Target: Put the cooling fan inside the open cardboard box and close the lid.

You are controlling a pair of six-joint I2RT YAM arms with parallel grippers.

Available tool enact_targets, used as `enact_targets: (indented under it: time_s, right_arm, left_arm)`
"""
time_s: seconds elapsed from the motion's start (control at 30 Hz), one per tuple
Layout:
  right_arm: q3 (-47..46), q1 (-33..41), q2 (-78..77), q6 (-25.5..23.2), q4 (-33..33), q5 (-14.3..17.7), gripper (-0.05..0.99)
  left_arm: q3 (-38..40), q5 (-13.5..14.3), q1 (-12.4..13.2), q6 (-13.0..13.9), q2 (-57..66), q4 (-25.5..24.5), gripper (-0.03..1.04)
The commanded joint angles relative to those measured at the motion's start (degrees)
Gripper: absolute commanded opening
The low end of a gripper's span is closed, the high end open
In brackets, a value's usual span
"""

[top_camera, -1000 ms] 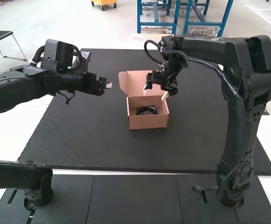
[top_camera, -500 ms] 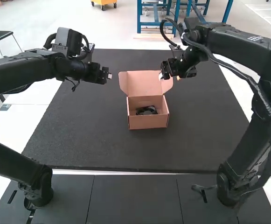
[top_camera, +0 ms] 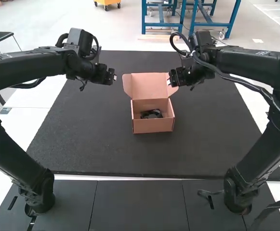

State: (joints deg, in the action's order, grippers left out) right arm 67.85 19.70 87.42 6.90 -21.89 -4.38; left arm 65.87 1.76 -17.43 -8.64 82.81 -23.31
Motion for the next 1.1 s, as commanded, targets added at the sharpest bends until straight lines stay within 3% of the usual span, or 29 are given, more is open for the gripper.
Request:
enact_targets:
  time_s: [0.0,0.63,0.7,0.87,1.07]
  right_arm:
    - [0.4,-1.2,-0.8,0.0,1.6,0.3,0.81]
    - [5.1,-3.3,3.7,-1.7,2.8,-0.9,0.8]
    - [5.4,-3.5,4.1,-1.7,2.7,-1.1,0.8]
    - [6.2,-4.8,4.9,-2.0,2.1,-2.5,0.8]
    - [6.3,-5.6,5.0,-2.9,0.7,-4.2,0.8]
  left_arm:
    - [1.8,1.9,1.2,-0.7,0.3,0.1,0.97]
    - [3.5,2.3,1.1,-0.9,9.2,6.1,0.97]
    - [4.1,1.5,1.1,-1.0,9.8,6.5,0.97]
    - [4.9,-4.1,1.0,-2.1,10.3,8.3,0.97]
    - [5.0,-6.2,0.3,-2.3,11.2,8.5,0.97]
